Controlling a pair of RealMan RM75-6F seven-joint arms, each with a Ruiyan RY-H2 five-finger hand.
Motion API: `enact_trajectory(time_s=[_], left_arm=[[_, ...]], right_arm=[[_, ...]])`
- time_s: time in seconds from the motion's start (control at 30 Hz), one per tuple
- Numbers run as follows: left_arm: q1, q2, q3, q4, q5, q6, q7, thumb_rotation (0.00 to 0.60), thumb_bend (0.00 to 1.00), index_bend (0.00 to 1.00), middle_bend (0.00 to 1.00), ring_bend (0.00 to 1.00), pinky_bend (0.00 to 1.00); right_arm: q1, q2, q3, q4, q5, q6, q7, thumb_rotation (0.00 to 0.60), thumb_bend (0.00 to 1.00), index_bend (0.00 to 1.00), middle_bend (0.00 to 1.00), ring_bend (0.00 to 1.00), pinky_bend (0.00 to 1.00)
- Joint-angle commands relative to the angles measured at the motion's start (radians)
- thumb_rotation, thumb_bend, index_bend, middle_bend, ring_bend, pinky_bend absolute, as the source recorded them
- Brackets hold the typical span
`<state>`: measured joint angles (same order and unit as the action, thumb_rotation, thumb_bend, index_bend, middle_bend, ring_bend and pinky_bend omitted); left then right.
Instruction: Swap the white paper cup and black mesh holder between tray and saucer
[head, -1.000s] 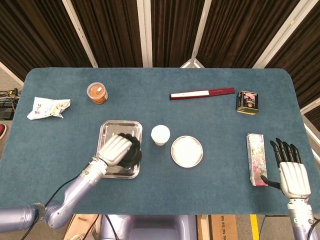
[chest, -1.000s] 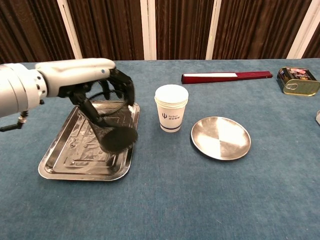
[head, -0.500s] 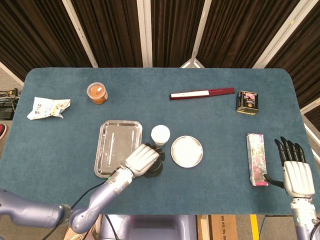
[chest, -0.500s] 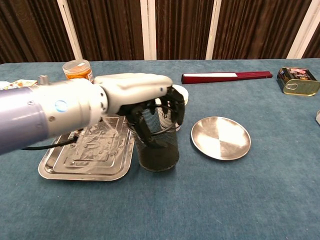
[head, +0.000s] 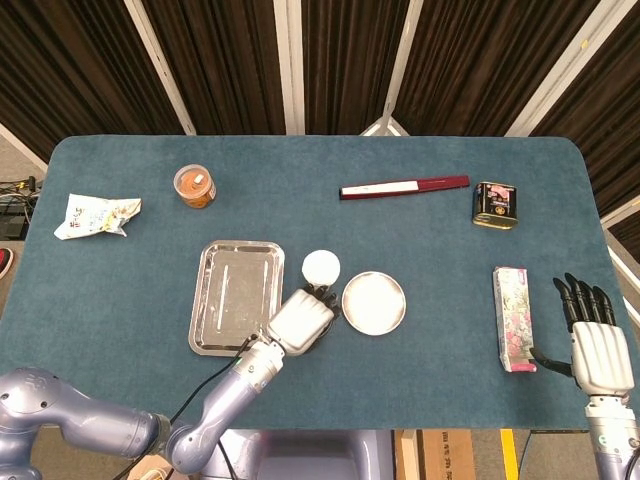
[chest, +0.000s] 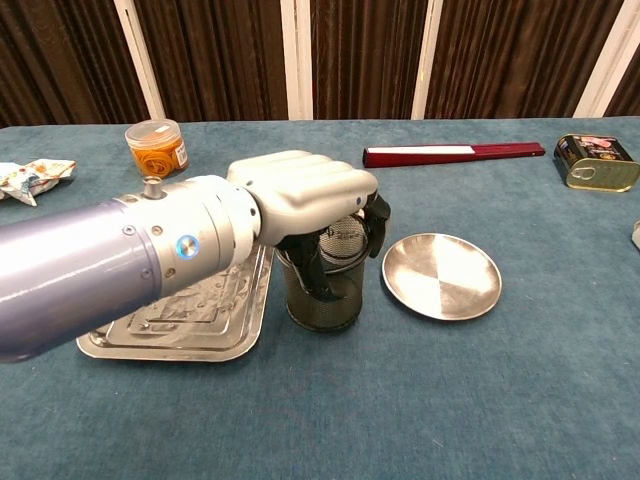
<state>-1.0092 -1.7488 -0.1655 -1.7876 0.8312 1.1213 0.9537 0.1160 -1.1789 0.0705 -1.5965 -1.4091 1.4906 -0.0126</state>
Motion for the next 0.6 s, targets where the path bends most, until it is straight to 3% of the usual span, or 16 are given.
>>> enact_trajectory(time_s=[0.03,0.3,0.6], left_arm=[[-0.005,-0.003,0.002,-0.002,-0.011,0.0,0.0,0.6,0.15,0.34,0.15,0.11,0.21],[-0.003,0.009,0.005,-0.012,-0.011,0.003,-0.024,0.6,0.03,0.31,0.1,0.05,0.2],[0.024,0.037,-0.003,-0.049,0.086,-0.011,-0.163,0.6,0.01,0.31,0.1,0.06,0.2]], right_arm=[[-0.002,-0.001,0.003,0.0,0.001,0.0,-0.001,0.6,0.0,0.0,0.0,0.0,0.0],[-0.007,0.0,0.01,-0.003,0.0,0.0,-0.006,0.6,0.0,0.0,0.0,0.0,0.0],[-0.012,-0.001,0.021,-0.008,0.011,-0.002,-0.016,0.6,0.0,0.0,0.0,0.0,0.0]])
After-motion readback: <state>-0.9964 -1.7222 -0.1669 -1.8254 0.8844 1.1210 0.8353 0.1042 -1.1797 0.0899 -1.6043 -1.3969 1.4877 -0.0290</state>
